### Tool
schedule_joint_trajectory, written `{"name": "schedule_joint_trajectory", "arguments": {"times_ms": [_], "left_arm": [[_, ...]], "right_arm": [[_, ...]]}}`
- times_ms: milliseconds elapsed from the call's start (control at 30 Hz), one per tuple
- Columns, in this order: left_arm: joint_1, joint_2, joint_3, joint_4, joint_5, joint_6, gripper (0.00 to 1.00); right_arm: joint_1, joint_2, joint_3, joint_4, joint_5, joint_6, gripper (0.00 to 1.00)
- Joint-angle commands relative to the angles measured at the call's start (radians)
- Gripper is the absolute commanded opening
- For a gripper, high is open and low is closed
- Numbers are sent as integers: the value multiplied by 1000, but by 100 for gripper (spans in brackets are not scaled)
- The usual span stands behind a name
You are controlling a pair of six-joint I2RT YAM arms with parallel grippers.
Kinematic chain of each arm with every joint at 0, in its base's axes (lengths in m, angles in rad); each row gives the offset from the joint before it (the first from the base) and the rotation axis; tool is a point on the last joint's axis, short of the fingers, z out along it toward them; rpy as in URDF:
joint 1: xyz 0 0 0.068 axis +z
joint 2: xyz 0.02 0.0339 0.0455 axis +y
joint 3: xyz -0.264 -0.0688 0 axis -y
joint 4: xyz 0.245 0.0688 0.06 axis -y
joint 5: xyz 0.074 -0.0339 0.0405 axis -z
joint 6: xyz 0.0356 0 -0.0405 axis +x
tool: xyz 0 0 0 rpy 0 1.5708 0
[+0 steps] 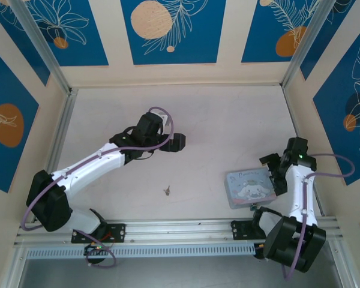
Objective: Unlock the padlock with the key
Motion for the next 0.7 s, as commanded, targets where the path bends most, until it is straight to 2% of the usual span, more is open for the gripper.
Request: {"name": "schedule_joint_trajectory", "arguments": {"times_ms": [0, 233, 333, 500, 667], "left_arm": [[-14, -21, 24, -23, -22, 8, 100], [-14, -23, 20, -27, -26, 0, 100], [-14, -22, 17, -31, -26, -12, 100], [-16, -57, -6, -49, -2, -62, 100], [-38, -88, -38, -69, 39, -164, 100]], "right_arm": [[106, 24, -33, 52, -119, 126, 99], [480, 89, -11, 193, -78, 389, 99], [582, 163, 75, 235, -56, 413, 99], [633, 204, 229, 172, 5, 318, 99], [597, 169, 218, 169, 40, 191, 99]]}}
